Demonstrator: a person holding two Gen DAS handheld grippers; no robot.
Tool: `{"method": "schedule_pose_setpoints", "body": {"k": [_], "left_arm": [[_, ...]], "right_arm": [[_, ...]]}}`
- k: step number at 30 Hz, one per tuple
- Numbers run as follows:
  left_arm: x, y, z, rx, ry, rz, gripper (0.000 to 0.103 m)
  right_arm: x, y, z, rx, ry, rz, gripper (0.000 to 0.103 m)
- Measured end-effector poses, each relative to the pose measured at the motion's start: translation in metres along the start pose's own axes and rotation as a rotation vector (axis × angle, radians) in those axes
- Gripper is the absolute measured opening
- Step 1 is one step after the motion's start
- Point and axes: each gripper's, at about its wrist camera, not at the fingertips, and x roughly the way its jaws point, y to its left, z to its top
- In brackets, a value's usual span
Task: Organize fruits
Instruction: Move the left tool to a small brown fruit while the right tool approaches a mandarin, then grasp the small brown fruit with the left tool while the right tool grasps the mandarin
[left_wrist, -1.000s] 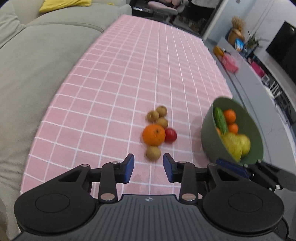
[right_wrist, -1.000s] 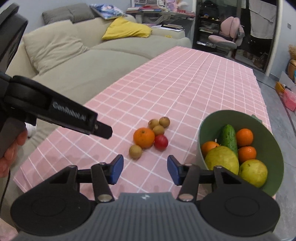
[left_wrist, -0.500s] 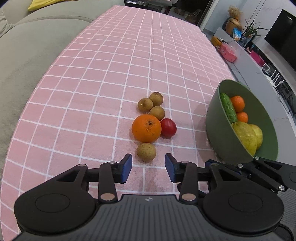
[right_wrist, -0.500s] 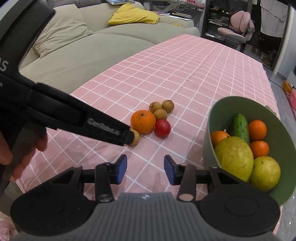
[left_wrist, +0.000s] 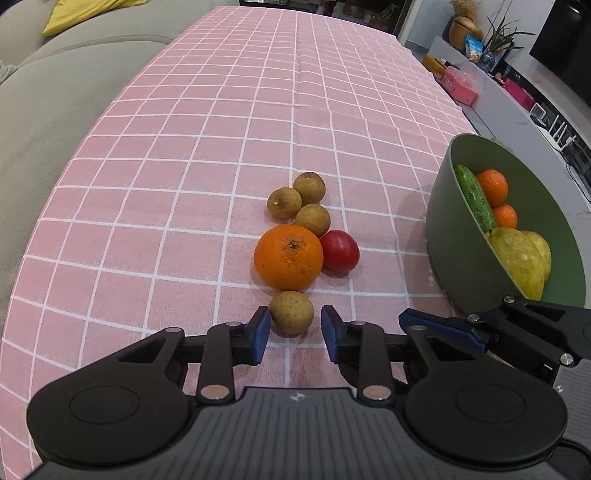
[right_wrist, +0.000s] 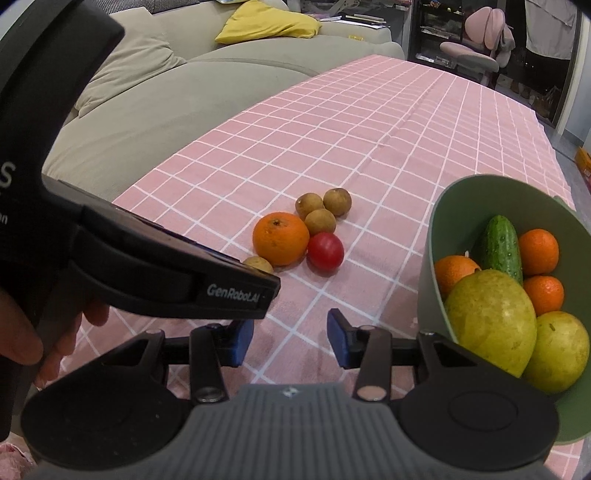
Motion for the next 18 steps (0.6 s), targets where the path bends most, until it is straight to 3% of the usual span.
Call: {"method": "schedule_pose_setpoints", "body": {"k": [9,13,18], "left_arm": [[-0.010,0.006,0.003,-0.008,-0.029,0.007,0.029],[-0.029,0.023,0.012,-0.051,-0.087,0.039,0.029],[-0.035,0.041,0.018,-0.103,-0.103,0.083,0.029]], "right_arm": [[0.004,-0.002,0.001,0.006,-0.010,0.009,0.041],[0.006,0.001,0.008,-0.017,-0.041,0.002,0.040],[0.018,0.013,0.026,-0.081,-0.089,-0.019,0.040]]}}
